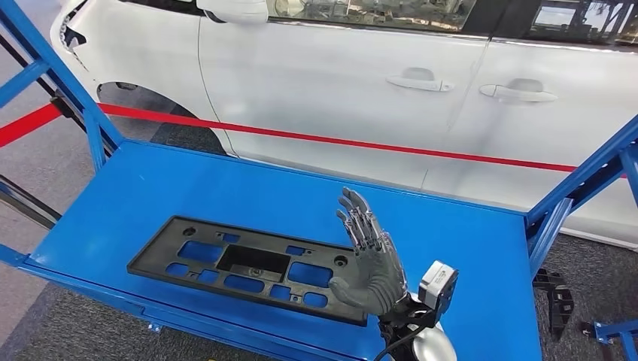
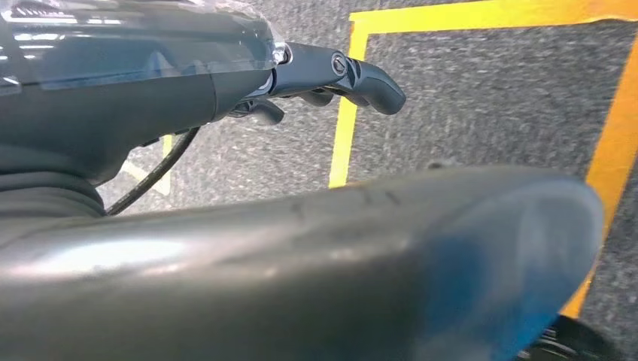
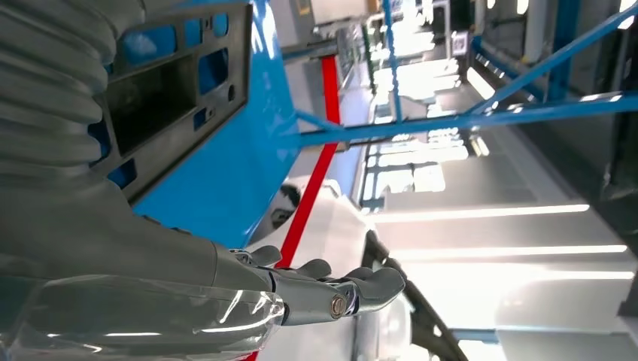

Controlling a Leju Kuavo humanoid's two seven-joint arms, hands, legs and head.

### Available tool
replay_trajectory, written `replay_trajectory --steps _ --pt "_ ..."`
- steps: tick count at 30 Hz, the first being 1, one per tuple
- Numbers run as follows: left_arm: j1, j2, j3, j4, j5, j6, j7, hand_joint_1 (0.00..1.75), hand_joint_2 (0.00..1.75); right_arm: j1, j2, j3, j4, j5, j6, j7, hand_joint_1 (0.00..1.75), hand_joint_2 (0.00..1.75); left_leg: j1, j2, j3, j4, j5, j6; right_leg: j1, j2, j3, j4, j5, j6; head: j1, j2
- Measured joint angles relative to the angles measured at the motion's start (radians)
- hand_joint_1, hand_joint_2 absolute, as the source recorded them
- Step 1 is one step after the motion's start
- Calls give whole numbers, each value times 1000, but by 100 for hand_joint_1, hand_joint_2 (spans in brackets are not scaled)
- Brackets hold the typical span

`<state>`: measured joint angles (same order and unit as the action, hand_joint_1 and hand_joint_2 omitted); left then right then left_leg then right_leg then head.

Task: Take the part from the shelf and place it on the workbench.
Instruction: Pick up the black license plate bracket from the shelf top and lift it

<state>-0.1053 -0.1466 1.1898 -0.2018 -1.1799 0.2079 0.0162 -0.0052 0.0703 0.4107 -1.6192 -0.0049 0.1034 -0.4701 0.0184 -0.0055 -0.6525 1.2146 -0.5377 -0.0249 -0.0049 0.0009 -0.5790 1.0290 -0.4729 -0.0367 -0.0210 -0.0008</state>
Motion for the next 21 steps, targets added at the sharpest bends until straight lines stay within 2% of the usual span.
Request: replay_trajectory --steps 2,3,5,7,8,9,11,12,13,14,15,17,18,19,21 --pt "-1 2 0 0 1 0 -5 0 0 7 -3 9 -6 46 -34 5 0 175 -7 1 64 -137 56 16 3 0 3 1 -2 2 1 0" --pt "-2 3 0 0 1 0 -5 0 0 10 -4 15 -9 73 -52 8 0 175 -11 1 84 -180 68 23 3 0 2 2 -3 5 1 0" --pt "-2 3 0 0 0 -1 3 0 0 12 -5 28 -12 127 -92 14 0 175 -18 0 93 -205 69 29 2 0 -2 1 -1 15 1 0" --pt "-1 0 0 0 -2 -2 17 0 0 11 -5 41 -13 178 -136 18 0 175 -14 0 99 -218 77 36 2 0 -2 3 -5 27 1 0" --pt "-1 -2 0 0 -3 -2 23 0 0 9 -6 48 -13 201 -157 19 0 175 -11 1 103 -226 81 40 2 0 -7 18 -17 33 2 0" --pt "-2 -4 0 0 -4 -3 28 0 0 8 -6 54 -13 228 -183 19 0 175 -7 2 106 -233 85 44 2 0 -22 53 -41 38 4 0" --pt "-4 -7 0 0 -7 -4 35 0 0 10 -6 66 -13 291 -243 22 0 175 -8 2 106 -235 87 48 -2 0 -80 173 -103 45 6 0" --pt "-4 -8 -1 0 -9 -4 37 0 0 13 -8 72 -12 324 -276 26 0 175 -8 2 105 -235 87 49 -4 0 -108 231 -123 49 6 0" --pt "-3 -10 -1 0 -11 -4 38 0 0 16 -9 76 -12 350 -304 30 0 175 -8 2 105 -234 86 48 -6 0 -126 265 -129 51 6 0" --pt "-2 -12 -2 0 -13 -5 38 0 0 20 -13 82 -12 373 -329 33 0 175 -8 2 105 -232 85 47 -9 0 -123 256 -112 53 6 0" --pt "-2 -14 -2 0 -14 -5 38 0 0 23 -16 87 -13 392 -349 34 0 175 -7 1 106 -230 83 45 -11 0 -103 212 -79 54 6 0" --pt "-2 -19 -3 0 -14 -5 38 0 0 29 -23 97 -13 420 -378 34 0 175 -9 -1 105 -221 75 37 -13 0 -38 76 -15 50 6 0" --pt "-2 -20 -3 0 -14 -5 38 0 0 31 -26 102 -13 431 -388 33 0 175 -10 -1 104 -217 72 32 -12 0 -17 30 -1 46 6 0" --pt "-2 -21 -3 0 -14 -5 38 0 0 34 -28 107 -13 447 -401 32 0 175 -12 -2 103 -214 69 26 -10 1 -7 6 1 41 5 0" --pt "-2 -21 -3 0 -11 -5 38 0 0 41 -31 116 -13 493 -435 31 0 175 -12 -1 103 -214 68 15 -7 3 -6 2 0 28 4 0"
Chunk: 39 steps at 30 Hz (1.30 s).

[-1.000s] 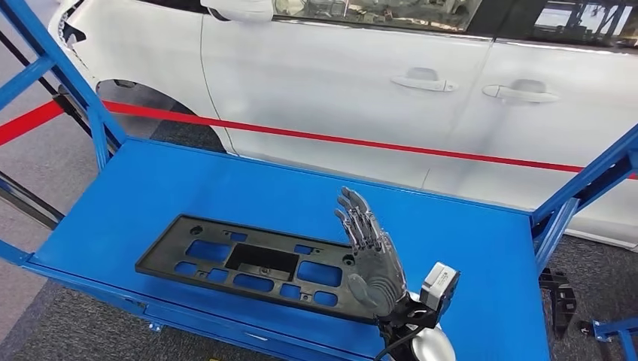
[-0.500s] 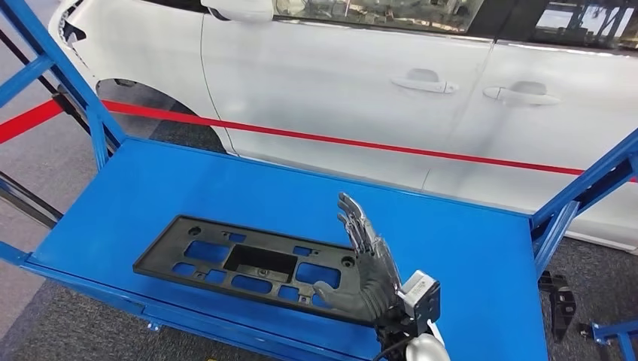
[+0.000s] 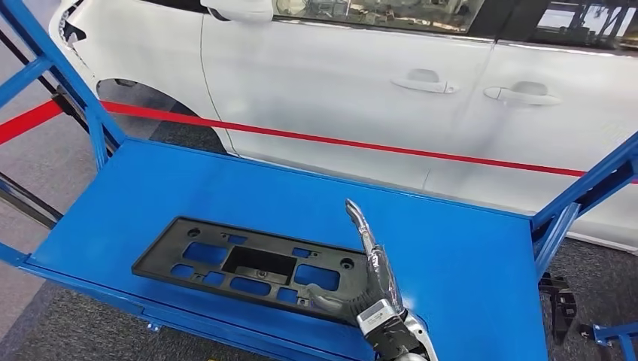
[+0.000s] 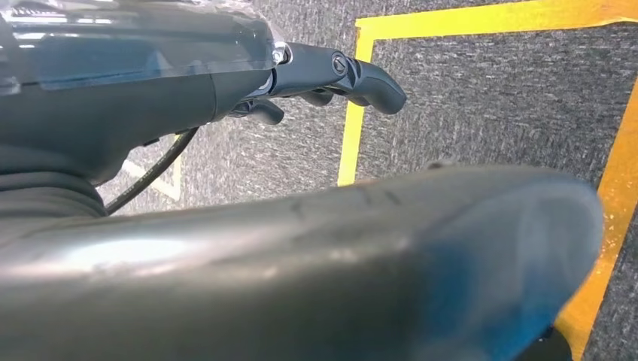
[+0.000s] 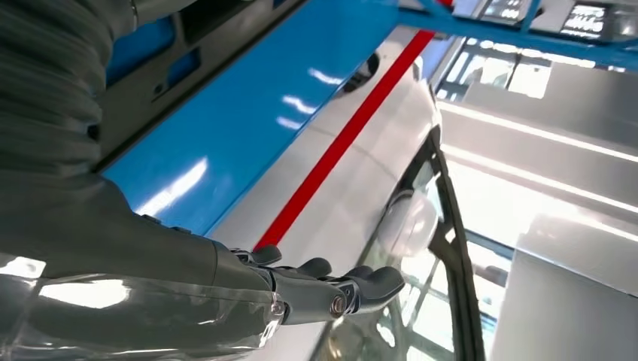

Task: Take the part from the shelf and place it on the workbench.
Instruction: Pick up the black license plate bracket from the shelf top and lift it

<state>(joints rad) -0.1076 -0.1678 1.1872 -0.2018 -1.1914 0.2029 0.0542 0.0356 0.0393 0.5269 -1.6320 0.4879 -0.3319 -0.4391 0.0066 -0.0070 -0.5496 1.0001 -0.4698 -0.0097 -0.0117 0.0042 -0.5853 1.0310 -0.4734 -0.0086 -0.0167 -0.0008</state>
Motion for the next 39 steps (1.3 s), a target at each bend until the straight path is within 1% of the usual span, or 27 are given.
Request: replay_trajectory --steps 2,3,6,7,8,9,11,12,13,16,17,18,19,21,22,23,24,26,27,28,31,33,34,36,37,38,39 --pt "-1 0 0 0 3 0 0 0 0 3 -2 11 0 49 -32 3 0 175 4 1 -6 20 -18 -11 -1 -1 4 -6 2 -12 0 0" --pt "-1 0 0 0 4 0 0 0 0 3 -3 17 0 68 -43 7 0 175 5 1 -21 54 -40 -16 -3 -2 6 -9 3 -18 -1 0" --pt "-1 0 0 0 1 -1 0 0 0 3 -5 31 4 107 -66 26 0 175 7 2 -110 243 -126 -24 -2 -6 8 -10 2 -26 -1 0" --pt "0 0 0 0 0 -2 0 0 0 3 -6 35 7 115 -70 31 0 175 7 2 -131 283 -133 -25 -1 -6 8 -9 1 -27 -1 0" --pt "1 0 0 0 -1 -3 0 0 0 3 -7 38 9 120 -74 34 0 175 7 2 -135 287 -121 -24 0 -5 9 -8 0 -27 -1 0" --pt "1 0 0 0 -1 -4 0 0 0 3 -7 40 10 125 -78 36 0 175 7 2 -119 250 -91 -22 0 -4 11 -8 -1 -27 -1 0" --pt "-1 0 -1 0 -3 -7 0 0 0 3 -8 44 10 142 -89 38 0 175 4 2 -56 112 -21 -13 2 -2 16 -7 -4 -24 -1 0" --pt "-2 0 -1 0 -3 -8 -1 0 0 4 -8 46 10 157 -97 40 0 175 2 2 -29 55 -2 -8 3 -2 16 -6 -6 -21 -1 0" --pt "-3 0 -1 0 -3 -9 -2 0 0 4 -10 49 10 177 -106 43 0 175 0 1 -13 20 6 -3 4 -1 16 -6 -6 -16 -1 0" --pt "-1 1 -1 0 -4 -12 -7 0 0 8 -17 59 9 254 -140 63 0 175 -1 1 -8 1 7 11 4 -2 15 -7 -6 -1 0 0" --pt "0 1 -1 0 -4 -13 -10 0 0 9 -20 61 8 279 -153 71 0 175 1 2 -6 -4 11 17 4 -2 12 2 -14 5 0 0" --pt "0 1 -1 0 -4 -14 -14 0 0 10 -25 63 8 302 -164 77 0 175 3 2 -4 -10 14 23 4 -2 1 27 -32 10 0 0" --pt "-1 1 -1 0 -5 -16 -17 0 0 11 -30 65 7 325 -172 85 0 175 5 3 -3 -13 17 28 3 -3 -21 74 -61 14 1 0" --pt "-2 1 -1 0 -6 -18 -21 0 0 15 -41 70 7 373 -176 108 0 175 4 4 -4 -14 17 33 2 -3 -83 202 -122 19 2 0" --pt "-1 1 -1 0 -6 -19 -22 0 0 18 -46 73 6 398 -170 125 0 175 3 3 -4 -13 17 33 0 -3 -107 249 -135 21 2 0" --pt "-1 1 -1 0 -6 -20 -22 0 0 20 -51 76 3 422 -162 143 0 175 3 3 -4 -12 16 33 -1 -3 -115 263 -128 22 2 0" --pt "-2 1 -1 0 -5 -20 -21 0 0 22 -56 79 -1 444 -153 162 0 175 3 3 -3 -11 15 32 -3 -3 -103 237 -103 23 2 0" --pt "-3 1 -1 0 -3 -22 -18 0 0 22 -64 82 -13 472 -135 197 0 175 3 1 -2 -6 11 27 -4 -4 -42 110 -36 19 2 0" --pt "-3 1 -1 0 -3 -23 -16 0 0 20 -68 82 -19 481 -127 211 0 175 1 0 -2 -2 8 23 -3 -3 -15 52 -14 16 2 0" --pt "-4 1 -1 0 -3 -23 -14 0 0 19 -71 82 -24 487 -119 222 0 175 -1 -1 -3 1 6 18 -2 -3 2 14 -4 12 1 0" --pt "-6 1 -1 0 -3 -26 -12 0 0 21 -78 83 -34 507 -98 242 0 175 -2 0 -5 3 2 1 1 0 8 -4 -3 -3 0 0" --pt "-6 1 -1 0 -3 -27 -12 0 0 26 -85 84 -40 518 -94 248 0 175 1 1 -17 34 -23 -9 -2 -1 11 -11 1 -15 0 0" --pt "-7 1 -1 0 -3 -27 -12 0 0 29 -89 84 -42 521 -94 250 0 175 3 1 -36 78 -51 -14 -3 -3 12 -13 2 -20 -1 0" --pt "-6 1 -1 0 -3 -27 -12 0 0 36 -98 85 -44 524 -95 251 0 175 5 1 -96 212 -116 -20 -2 -5 12 -12 1 -25 -2 0" --pt "-5 1 -1 0 -3 -27 -12 0 0 40 -102 86 -44 525 -95 251 0 175 6 2 -122 267 -134 -23 -1 -6 11 -12 0 -26 -2 0" --pt "-4 1 -1 0 -3 -27 -12 0 0 43 -106 86 -44 525 -95 251 0 175 6 2 -133 291 -133 -23 -1 -6 12 -11 -1 -26 -2 0" --pt "-4 1 -1 0 -3 -27 -12 0 0 44 -109 86 -44 525 -95 251 0 175 6 2 -126 273 -112 -23 -1 -5 13 -10 -1 -26 -2 0"
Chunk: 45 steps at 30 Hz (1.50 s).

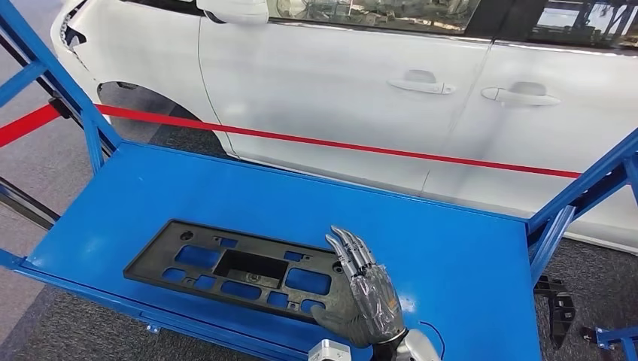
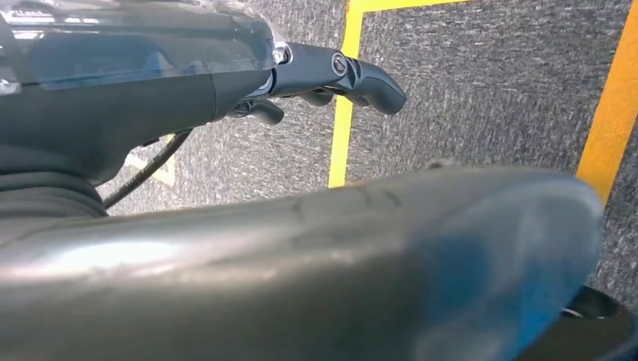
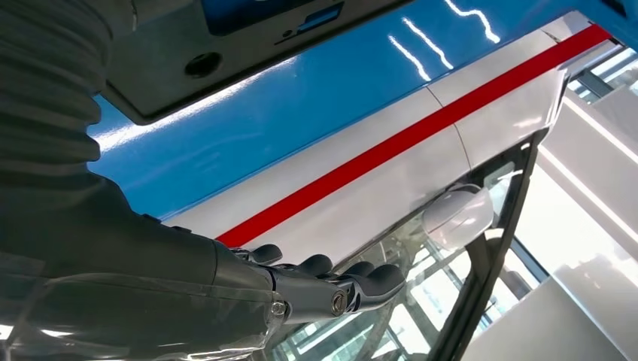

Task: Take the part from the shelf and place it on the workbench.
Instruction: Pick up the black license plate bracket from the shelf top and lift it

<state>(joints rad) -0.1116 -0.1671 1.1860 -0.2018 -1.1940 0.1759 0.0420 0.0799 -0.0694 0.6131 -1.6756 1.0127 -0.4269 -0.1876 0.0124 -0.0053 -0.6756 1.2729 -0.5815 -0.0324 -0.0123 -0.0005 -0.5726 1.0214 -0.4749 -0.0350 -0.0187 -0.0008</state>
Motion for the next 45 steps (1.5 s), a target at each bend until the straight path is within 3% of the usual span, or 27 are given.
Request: replay_trajectory --steps 3,5,7,9,10,12,13,14,15,16,17,19,20,24,26,28,29,30,31,33,35,38,40,43,44,45 --pt "-2 0 0 0 0 0 0 0 0 2 -5 1 0 0 0 0 0 175 -3 0 90 -194 96 12 2 3 6 3 -5 5 0 0" --pt "-4 0 0 0 0 0 0 0 0 3 -8 2 0 0 0 0 0 175 -7 -1 121 -261 111 22 4 4 5 4 -6 14 1 0" --pt "-4 0 0 0 1 0 0 0 0 3 -10 2 -1 0 0 0 0 175 -8 -2 123 -269 113 31 5 3 5 1 -4 25 1 0" --pt "-3 0 0 0 1 0 0 0 0 4 -13 3 -4 0 -1 0 0 175 -4 -1 127 -280 121 44 4 3 -2 20 -21 35 2 0" --pt "-4 0 0 0 1 0 0 0 0 4 -15 3 -6 0 -1 0 0 175 -1 0 128 -286 125 50 3 3 -17 55 -45 39 2 0" --pt "-5 0 0 0 1 0 0 0 0 6 -19 3 -8 0 -1 0 0 175 -2 1 127 -287 126 56 0 3 -75 178 -111 45 3 0" --pt "-4 0 0 0 1 0 0 0 0 8 -21 3 -8 0 -1 0 0 175 -2 1 126 -286 126 57 -1 3 -104 239 -134 47 3 0" --pt "-4 0 0 0 1 -1 0 0 0 9 -23 3 -8 0 -1 0 0 175 -3 1 125 -286 126 57 -2 3 -120 273 -139 49 3 0" --pt "-3 0 0 0 1 -1 0 0 0 10 -25 3 -8 0 -1 0 0 175 -2 1 126 -285 126 56 -3 2 -118 268 -124 50 3 0" --pt "-3 0 0 0 1 -1 0 0 0 10 -26 3 -8 0 -1 0 0 175 -2 1 127 -284 125 55 -5 2 -97 226 -93 50 3 0" --pt "-3 -1 0 0 1 -1 0 0 0 10 -26 3 -8 0 -1 0 0 175 -2 0 128 -282 123 53 -6 2 -63 158 -56 49 3 0" --pt "-4 -1 0 0 2 -1 0 0 0 9 -27 3 -8 2 -1 0 0 175 -7 -2 126 -275 118 44 -5 2 -7 41 -14 43 3 0" --pt "-4 -1 0 0 3 -1 -1 0 0 10 -29 3 -8 3 -1 0 0 175 -9 -2 125 -272 117 38 -3 3 5 13 -9 39 2 0" --pt "-3 -1 1 0 14 0 -10 0 0 14 -59 7 -8 4 -4 -13 0 175 -5 -2 118 -256 102 17 -1 5 6 2 -6 16 1 0" --pt "-2 -1 2 0 23 0 -9 0 0 16 -77 8 -6 -11 -14 -29 0 175 -2 0 82 -172 49 8 -3 2 7 -2 -4 7 0 0" --pt "-1 -1 5 0 32 -2 -5 0 0 19 -94 8 -2 -34 -28 -45 0 175 -1 0 21 -37 -13 3 -1 -1 7 -1 -5 3 0 0" --pt "1 -1 6 0 36 -3 -4 0 0 21 -102 8 0 -44 -33 -50 0 175 -1 0 1 7 -24 2 0 -1 7 0 -5 3 0 0" --pt "2 -1 8 0 38 -5 -4 0 0 22 -108 9 2 -53 -37 -54 0 175 -1 0 -3 15 -16 3 0 -1 7 1 -5 2 0 0" --pt "3 -1 9 0 39 -7 -4 0 0 23 -114 9 4 -60 -40 -56 0 175 -1 0 12 -18 11 5 0 0 8 1 -6 2 0 0" --pt "3 -1 9 0 39 -9 -4 0 0 22 -121 9 5 -70 -43 -56 0 175 -2 0 76 -152 78 15 1 1 11 2 -7 4 0 0" --pt "1 0 9 0 39 -12 -4 0 0 22 -127 9 8 -76 -47 -56 0 175 -7 -1 121 -249 108 24 4 2 9 3 -7 10 1 0" --pt "2 0 9 0 38 -14 -4 0 0 21 -135 12 11 -79 -52 -56 0 175 -9 -1 126 -271 115 37 3 1 7 2 -5 26 1 0" --pt "2 0 9 0 38 -16 -5 0 0 19 -141 14 12 -82 -56 -56 0 175 -4 0 127 -283 126 49 2 1 -5 32 -30 36 2 0" --pt "0 0 10 0 39 -18 -5 0 0 6 -146 19 22 -93 -56 -56 0 175 -4 3 119 -287 134 60 -1 1 -78 196 -126 46 3 0" --pt "0 0 10 0 40 -19 -5 0 0 0 -146 22 27 -98 -56 -58 0 175 -4 3 116 -285 136 60 -3 1 -98 245 -143 49 3 0" --pt "1 0 10 0 41 -19 -5 0 0 -6 -147 25 33 -103 -55 -60 0 175 -4 4 113 -283 137 59 -5 1 -104 264 -142 51 3 0"
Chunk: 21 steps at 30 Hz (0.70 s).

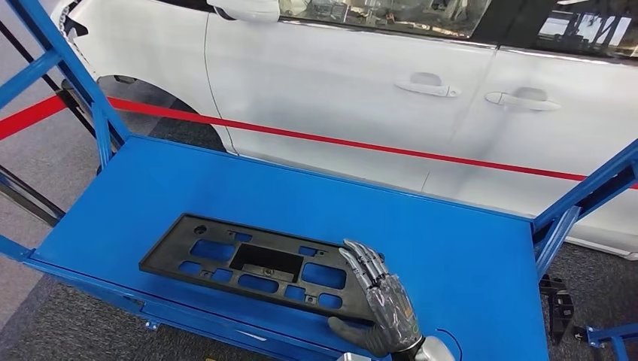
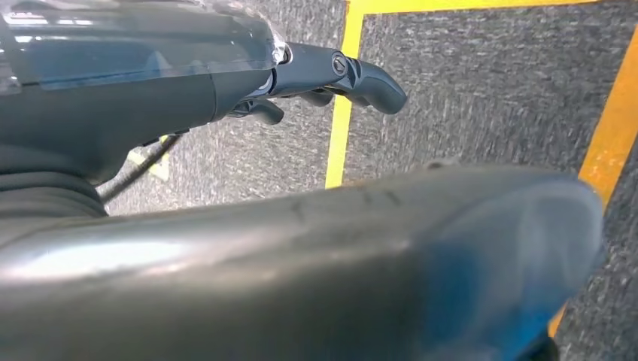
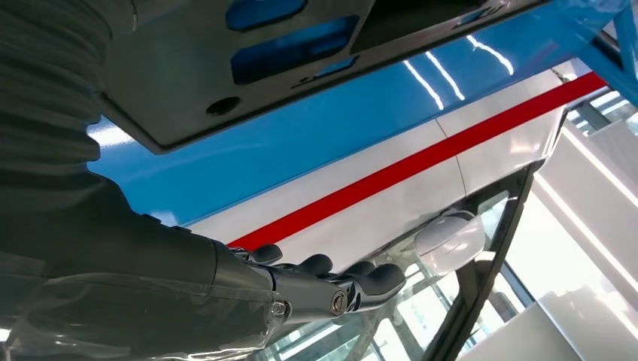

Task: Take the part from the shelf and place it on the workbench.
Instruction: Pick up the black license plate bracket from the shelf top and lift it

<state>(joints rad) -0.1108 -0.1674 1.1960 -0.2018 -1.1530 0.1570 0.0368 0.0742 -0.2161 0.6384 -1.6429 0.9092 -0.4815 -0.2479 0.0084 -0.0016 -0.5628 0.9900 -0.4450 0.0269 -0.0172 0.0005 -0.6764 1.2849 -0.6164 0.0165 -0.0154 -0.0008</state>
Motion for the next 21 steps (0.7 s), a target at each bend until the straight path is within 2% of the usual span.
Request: replay_trajectory --steps 1,3,4,5,7,9,10,11,13,14,15,16,17,19,20,21 --pt "0 0 0 0 2 0 0 0 0 -7 0 3 5 -5 1 -4 0 175 0 0 -3 3 1 -1 -3 0 12 -17 19 2 0 0" --pt "0 -2 2 0 6 0 0 0 0 -25 0 8 16 -13 3 -11 0 175 1 -1 -8 12 1 -6 -7 0 80 -139 77 2 0 0" --pt "-1 -2 3 0 8 0 0 0 0 -34 0 11 21 -17 4 -13 0 175 -1 -2 -12 18 0 -10 -7 1 109 -197 97 0 0 0" --pt "-2 -3 4 0 9 1 0 0 0 -44 0 15 25 -21 6 -14 0 175 -2 -3 -16 23 1 -16 -6 2 127 -235 108 -4 -1 0" --pt "-2 -3 7 0 9 2 0 0 0 -60 0 24 36 -30 11 -17 0 175 -5 -4 -22 25 5 -30 -1 4 127 -250 113 -14 -1 0" --pt "-1 -3 10 0 11 3 1 0 0 -74 0 32 46 -40 18 -22 0 87 -2 -4 -27 28 4 -41 -1 3 121 -253 123 -28 -1 0" --pt "-1 -3 12 0 11 3 2 0 0 -81 0 36 51 -46 23 -25 0 44 0 -4 -35 46 -12 -46 -2 1 117 -255 128 -35 -2 0" --pt "-1 -3 14 0 12 4 2 0 0 -89 0 39 55 -50 27 -27 0 0 1 -4 -50 82 -42 -50 -4 -1 113 -257 134 -42 -2 0" --pt "-1 -3 16 0 12 4 2 0 0 -98 1 46 62 -57 34 -30 0 0 3 -3 -96 207 -124 -58 -2 -4 102 -257 142 -50 -3 0" --pt "-1 -3 16 0 12 4 2 0 0 -99 1 48 66 -59 35 -31 0 0 3 -3 -117 270 -156 -60 0 -6 96 -256 145 -52 -3 0" --pt "-1 -3 16 0 12 4 2 0 0 -100 1 51 70 -60 36 -31 0 0 3 -3 -127 309 -171 -61 2 -8 90 -255 149 -52 -3 0" --pt "0 -3 16 0 12 4 2 0 0 -101 1 53 74 -60 36 -31 0 0 3 -3 -119 312 -167 -60 4 -9 84 -254 152 -52 -3 0" --pt "0 -3 17 0 12 4 2 0 0 -105 1 55 77 -60 36 -31 0 0 3 -3 -87 269 -144 -57 5 -8 80 -253 156 -51 -3 0" --pt "-2 -3 17 0 12 4 3 0 0 -114 2 59 83 -59 36 -31 0 0 0 -4 10 116 -89 -46 7 -8 76 -252 161 -47 -3 0" --pt "-3 -2 17 0 12 4 3 0 0 -119 3 61 86 -58 36 -31 0 0 -2 -4 45 53 -72 -39 8 -7 74 -251 165 -42 -3 0" --pt "-4 -2 17 0 12 4 3 0 0 -123 4 62 88 -58 36 -31 0 0 -6 -4 63 17 -65 -33 9 -7 73 -251 168 -37 -3 0"
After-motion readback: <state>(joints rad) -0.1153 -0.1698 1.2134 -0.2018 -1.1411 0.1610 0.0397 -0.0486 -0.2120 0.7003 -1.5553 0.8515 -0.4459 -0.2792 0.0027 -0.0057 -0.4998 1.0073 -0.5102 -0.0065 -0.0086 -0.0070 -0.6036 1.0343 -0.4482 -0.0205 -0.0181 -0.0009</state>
